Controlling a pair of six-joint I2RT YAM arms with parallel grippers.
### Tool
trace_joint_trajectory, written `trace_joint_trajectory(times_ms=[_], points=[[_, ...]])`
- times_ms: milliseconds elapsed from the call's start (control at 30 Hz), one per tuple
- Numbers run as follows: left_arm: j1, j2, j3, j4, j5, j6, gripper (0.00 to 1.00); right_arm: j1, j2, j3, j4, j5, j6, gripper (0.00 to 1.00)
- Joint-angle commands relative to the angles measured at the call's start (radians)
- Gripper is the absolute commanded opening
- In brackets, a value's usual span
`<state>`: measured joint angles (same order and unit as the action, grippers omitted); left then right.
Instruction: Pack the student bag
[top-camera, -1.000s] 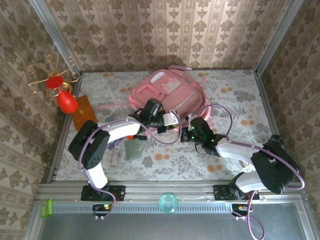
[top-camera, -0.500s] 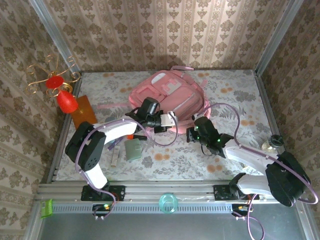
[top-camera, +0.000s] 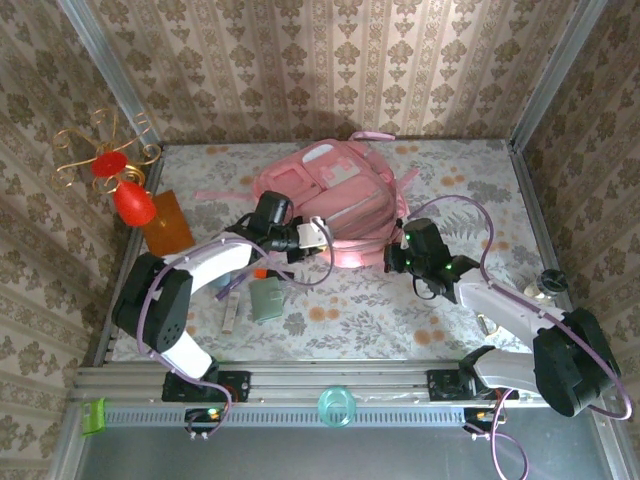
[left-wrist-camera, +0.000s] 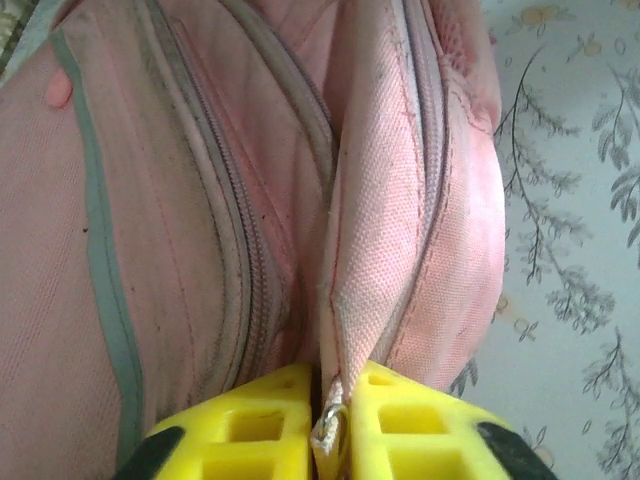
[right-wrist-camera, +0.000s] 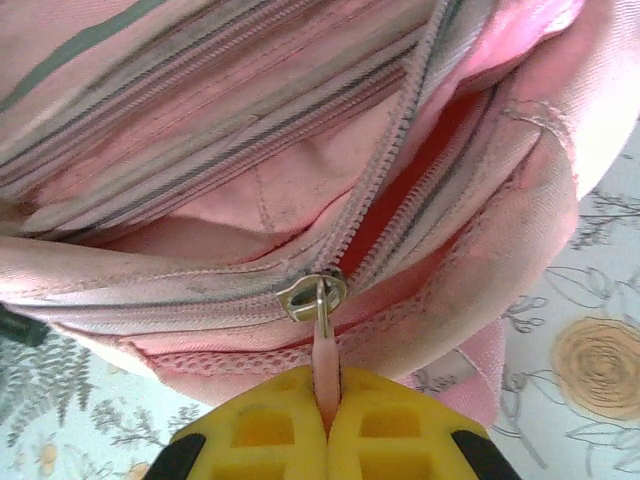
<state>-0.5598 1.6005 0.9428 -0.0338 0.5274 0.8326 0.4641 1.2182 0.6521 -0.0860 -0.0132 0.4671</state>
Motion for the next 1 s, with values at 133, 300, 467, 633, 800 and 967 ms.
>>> trace_joint_trajectory(times_ms=[133,300,467,633,800,967], points=[[0.007,-0.112,-0.026,-0.014,0.017,-0.165,0.59,0.057,-0.013,-0.017,0.131,-0.089,0.025,0.00],[-0.089,-0.181,-0.061,0.044,-0.060,-0.220,0.73,0.096,0.007,-0.011,0.183,-0.118,0.031,0.00],[-0.205,-0.118,0.006,-0.002,-0.180,-0.159,0.72,0.124,0.015,-0.003,0.208,-0.128,0.030,0.00],[-0.252,-0.022,0.097,-0.028,-0.209,-0.139,0.67,0.142,0.006,-0.006,0.209,-0.122,0.032,0.00],[-0.256,0.052,0.174,-0.074,-0.196,-0.142,0.53,0.148,-0.005,-0.018,0.217,-0.116,0.036,0.00],[-0.254,0.075,0.190,-0.118,-0.165,-0.134,0.38,0.149,-0.016,-0.028,0.227,-0.106,0.039,0.00]])
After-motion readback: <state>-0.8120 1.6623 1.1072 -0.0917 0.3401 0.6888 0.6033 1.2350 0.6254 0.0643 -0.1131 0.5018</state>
